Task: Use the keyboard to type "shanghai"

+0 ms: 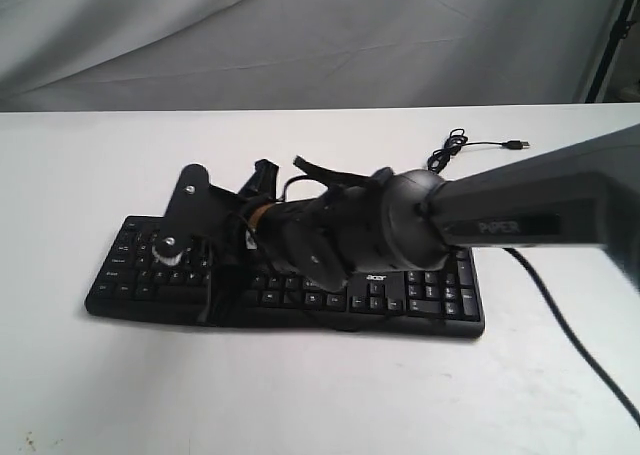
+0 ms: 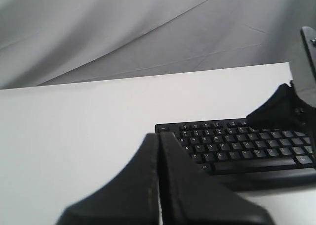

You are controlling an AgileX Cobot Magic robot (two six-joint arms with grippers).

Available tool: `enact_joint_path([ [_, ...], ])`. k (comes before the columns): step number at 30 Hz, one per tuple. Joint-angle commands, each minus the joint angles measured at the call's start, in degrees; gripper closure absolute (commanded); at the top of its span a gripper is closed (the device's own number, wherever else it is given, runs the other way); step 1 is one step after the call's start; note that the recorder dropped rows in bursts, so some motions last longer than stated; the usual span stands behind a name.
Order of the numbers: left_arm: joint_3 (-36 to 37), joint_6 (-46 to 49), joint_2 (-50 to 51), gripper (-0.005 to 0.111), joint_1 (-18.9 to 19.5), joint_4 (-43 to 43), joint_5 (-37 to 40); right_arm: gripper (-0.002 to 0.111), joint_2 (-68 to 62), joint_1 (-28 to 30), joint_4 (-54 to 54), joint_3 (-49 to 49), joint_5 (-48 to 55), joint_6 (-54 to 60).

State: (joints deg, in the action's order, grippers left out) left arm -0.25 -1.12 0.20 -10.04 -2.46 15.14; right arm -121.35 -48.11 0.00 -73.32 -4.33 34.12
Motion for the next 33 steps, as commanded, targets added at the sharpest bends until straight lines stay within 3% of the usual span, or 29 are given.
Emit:
enact_joint_path([
  [1, 0.25, -0.16, -0.20, 0.107, -0.20, -0.27, -0.16, 0.108, 3.10, 0.17, 0.85, 6.49, -3.90, -0.06],
  [12, 0.25, -0.16, -0.20, 0.107, -0.20, -0.27, -0.16, 0.108, 0.24, 0.17, 3.14, 7.18, -10.14, -0.06],
  [33, 0.25, -0.16, -0.20, 0.107, -0.20, -0.27, -0.16, 0.108, -0.41, -0.63, 3.17, 7.18, -8.88, -0.06],
])
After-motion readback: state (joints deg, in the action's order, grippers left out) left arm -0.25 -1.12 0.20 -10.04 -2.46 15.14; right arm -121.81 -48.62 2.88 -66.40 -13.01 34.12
